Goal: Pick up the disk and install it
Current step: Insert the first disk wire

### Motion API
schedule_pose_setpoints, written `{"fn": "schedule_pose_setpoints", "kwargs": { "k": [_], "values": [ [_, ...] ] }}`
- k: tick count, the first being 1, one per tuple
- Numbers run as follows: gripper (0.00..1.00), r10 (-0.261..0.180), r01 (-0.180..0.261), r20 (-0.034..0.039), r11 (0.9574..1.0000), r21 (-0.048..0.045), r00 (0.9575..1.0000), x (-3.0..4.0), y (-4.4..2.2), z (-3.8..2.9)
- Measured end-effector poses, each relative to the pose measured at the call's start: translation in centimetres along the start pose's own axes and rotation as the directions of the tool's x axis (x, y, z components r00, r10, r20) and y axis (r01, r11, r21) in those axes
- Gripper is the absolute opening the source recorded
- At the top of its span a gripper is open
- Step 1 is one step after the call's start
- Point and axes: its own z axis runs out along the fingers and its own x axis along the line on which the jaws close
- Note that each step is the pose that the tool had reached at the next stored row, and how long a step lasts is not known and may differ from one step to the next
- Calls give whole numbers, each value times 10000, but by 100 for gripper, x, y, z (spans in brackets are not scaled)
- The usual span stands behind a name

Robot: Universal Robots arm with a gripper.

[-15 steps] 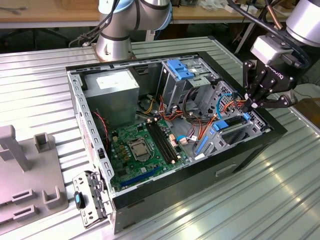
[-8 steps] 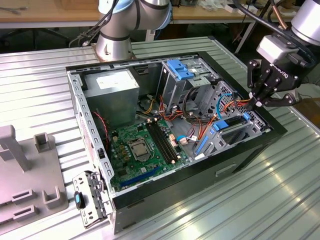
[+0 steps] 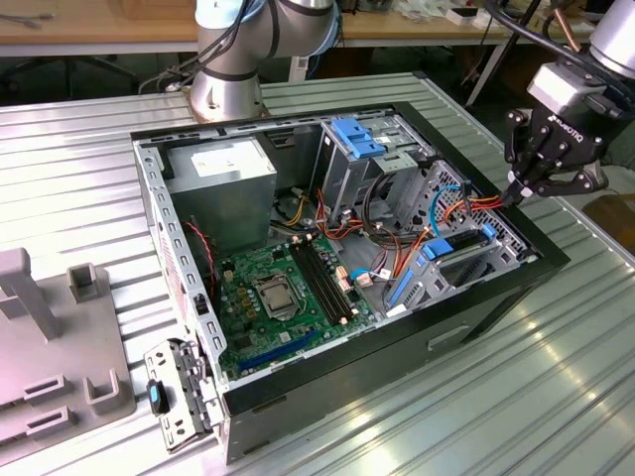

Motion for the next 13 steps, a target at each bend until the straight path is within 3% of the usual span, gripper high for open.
{"fn": "schedule_pose_setpoints", "kwargs": {
  "k": [2, 4, 8, 11, 13],
  "values": [
    [11, -305, 305, 12, 9995, -5, 9995, -7, -6, 13],
    [11, -1064, 1064, 31, 9943, -16, 9943, -8, -14, 26],
    [11, -1661, 1661, 49, 9861, -23, 9861, -8, -22, 34],
    [11, -2297, 2297, 70, 9732, -30, 9732, -8, -33, 41],
    [11, -2536, 2536, 76, 9673, -32, 9673, -8, -41, 44]
  ]
}}
